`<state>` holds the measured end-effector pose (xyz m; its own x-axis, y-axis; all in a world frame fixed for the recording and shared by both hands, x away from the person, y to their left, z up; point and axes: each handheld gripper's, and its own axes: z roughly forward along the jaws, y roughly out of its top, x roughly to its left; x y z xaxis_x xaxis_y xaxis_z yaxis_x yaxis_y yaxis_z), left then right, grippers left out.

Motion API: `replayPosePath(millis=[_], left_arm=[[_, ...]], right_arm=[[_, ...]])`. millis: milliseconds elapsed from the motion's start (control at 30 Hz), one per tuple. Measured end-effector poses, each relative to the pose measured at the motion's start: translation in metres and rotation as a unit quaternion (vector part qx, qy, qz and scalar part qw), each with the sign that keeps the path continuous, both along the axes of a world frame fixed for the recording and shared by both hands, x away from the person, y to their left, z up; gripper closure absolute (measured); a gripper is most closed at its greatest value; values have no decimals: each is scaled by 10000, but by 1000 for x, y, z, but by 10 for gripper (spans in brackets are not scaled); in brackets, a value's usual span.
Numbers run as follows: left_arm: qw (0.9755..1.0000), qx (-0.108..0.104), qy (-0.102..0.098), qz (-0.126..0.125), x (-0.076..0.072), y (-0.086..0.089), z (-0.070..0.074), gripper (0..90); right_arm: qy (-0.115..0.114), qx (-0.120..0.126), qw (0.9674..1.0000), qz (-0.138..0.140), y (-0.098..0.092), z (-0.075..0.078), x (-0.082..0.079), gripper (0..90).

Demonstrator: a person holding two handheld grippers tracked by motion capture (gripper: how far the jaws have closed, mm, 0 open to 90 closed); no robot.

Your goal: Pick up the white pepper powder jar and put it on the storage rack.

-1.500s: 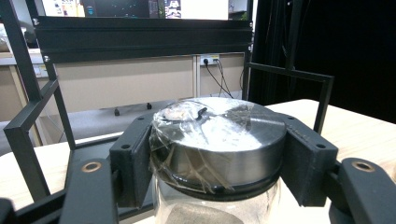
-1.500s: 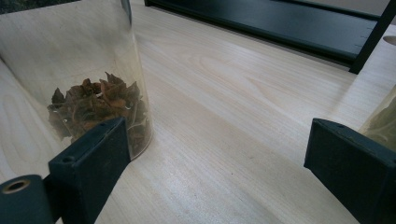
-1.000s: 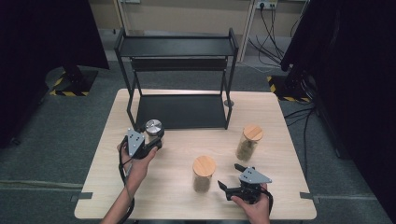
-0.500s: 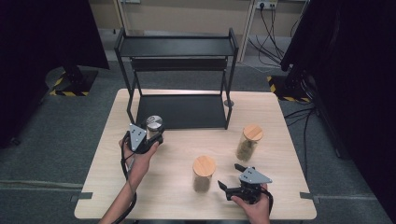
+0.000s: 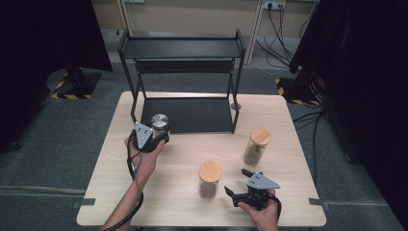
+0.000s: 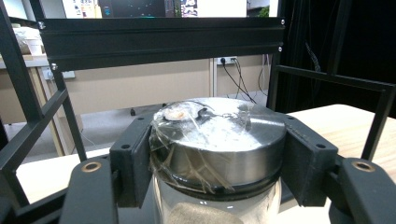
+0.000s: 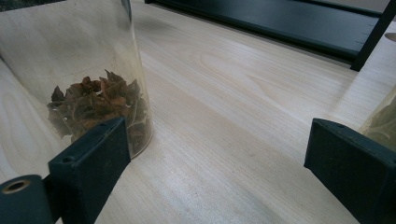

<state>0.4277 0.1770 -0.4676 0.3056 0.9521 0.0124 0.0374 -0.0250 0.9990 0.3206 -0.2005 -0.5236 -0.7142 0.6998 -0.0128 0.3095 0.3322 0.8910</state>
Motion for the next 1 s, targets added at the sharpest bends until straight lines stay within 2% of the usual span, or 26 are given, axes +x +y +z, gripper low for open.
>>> replayPosePath(millis=[233,1000], left_arm=[[10000,72,-13,31,8,-2,2,347],[9999,-22,6,142,33,2,3,347]], right_arm=[[-7,-17,10000,7,0,0,0,69],[-2,-32,10000,31,1,0,0,69]])
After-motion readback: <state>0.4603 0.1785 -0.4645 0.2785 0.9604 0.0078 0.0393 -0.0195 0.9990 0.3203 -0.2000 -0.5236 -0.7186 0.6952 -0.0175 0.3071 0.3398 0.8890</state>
